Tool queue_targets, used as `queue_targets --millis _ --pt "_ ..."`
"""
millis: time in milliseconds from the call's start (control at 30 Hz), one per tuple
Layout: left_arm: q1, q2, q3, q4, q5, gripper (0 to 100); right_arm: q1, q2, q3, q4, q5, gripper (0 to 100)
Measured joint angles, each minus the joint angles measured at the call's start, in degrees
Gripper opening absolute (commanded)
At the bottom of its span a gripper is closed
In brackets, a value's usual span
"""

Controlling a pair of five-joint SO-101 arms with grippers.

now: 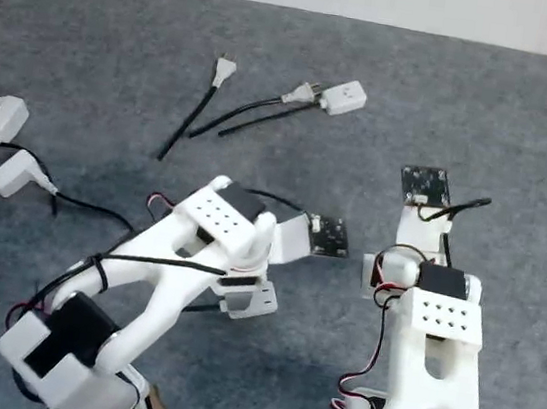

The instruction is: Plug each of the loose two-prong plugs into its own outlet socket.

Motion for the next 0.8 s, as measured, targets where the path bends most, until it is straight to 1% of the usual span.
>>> queue_targets --millis 200,300,467,533,667,800 --pt "0.00 -1.05 2.20 -1.85 0.18 22 0.00 0.00 0.00 0.00 0.00 13.5" --pt "1.14 -1.05 2.20 -1.85 2.20 22 0.00 0.00 0.00 0.00 0.00 13.5" --pt "5.89 -0.97 1.05 -1.67 8.00 22 0.00 0.00 0.00 0.00 0.00 13.5" --pt "7.47 -0.70 -0.88 -0.18 11.08 22 0.44 -0.09 0.00 0.00 0.09 13.5" --pt "7.30 -0.88 -7.03 3.43 17.93 22 0.00 0.00 0.18 0.00 0.09 13.5" --pt "7.12 -0.79 -8.79 4.31 19.78 22 0.18 -0.09 0.18 0.00 0.18 13.5"
